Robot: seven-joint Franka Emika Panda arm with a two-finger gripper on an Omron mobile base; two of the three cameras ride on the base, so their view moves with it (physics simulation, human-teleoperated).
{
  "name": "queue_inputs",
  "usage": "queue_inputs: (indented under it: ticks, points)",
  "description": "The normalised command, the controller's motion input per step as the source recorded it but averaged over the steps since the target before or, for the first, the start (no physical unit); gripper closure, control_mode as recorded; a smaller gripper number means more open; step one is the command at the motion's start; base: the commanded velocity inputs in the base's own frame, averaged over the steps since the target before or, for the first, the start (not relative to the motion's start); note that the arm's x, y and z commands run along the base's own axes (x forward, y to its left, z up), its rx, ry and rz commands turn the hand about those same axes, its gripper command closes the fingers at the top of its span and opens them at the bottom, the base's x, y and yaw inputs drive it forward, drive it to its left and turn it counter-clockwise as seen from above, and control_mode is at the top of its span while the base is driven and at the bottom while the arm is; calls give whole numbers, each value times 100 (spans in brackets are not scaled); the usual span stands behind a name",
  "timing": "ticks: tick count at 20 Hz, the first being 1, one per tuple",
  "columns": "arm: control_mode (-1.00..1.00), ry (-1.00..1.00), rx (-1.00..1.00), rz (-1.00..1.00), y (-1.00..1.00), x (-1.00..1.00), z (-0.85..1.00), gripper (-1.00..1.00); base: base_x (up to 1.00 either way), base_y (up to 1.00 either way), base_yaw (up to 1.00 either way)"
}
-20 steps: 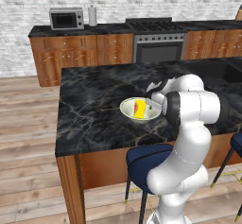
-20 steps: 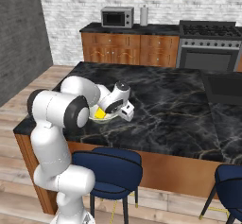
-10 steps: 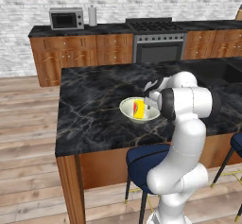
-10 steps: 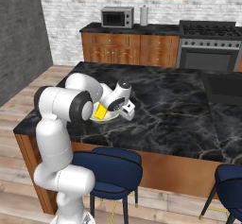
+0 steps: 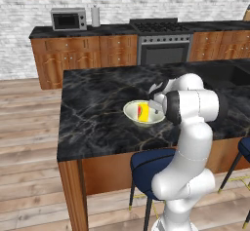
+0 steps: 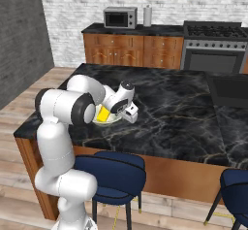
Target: Place the cup inside the bowl on the dining table and move the bowl to any counter.
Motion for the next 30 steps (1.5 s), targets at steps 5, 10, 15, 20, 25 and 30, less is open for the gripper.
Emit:
queue_inputs:
  ticks: [5,10,15,20,25,30]
  points:
    - [-100,7,0,0,2,7,0,100,0,0,0]
    - [-100,1,0,0,0,4,7,100,0,0,0]
    - [-100,0,2,0,0,-15,40,100,0,0,0]
    - [-100,0,2,0,0,-61,48,100,0,0,0]
    - [-100,-8,5,0,0,-67,45,100,0,0,0]
    - [-100,-15,7,0,0,-52,40,100,0,0,0]
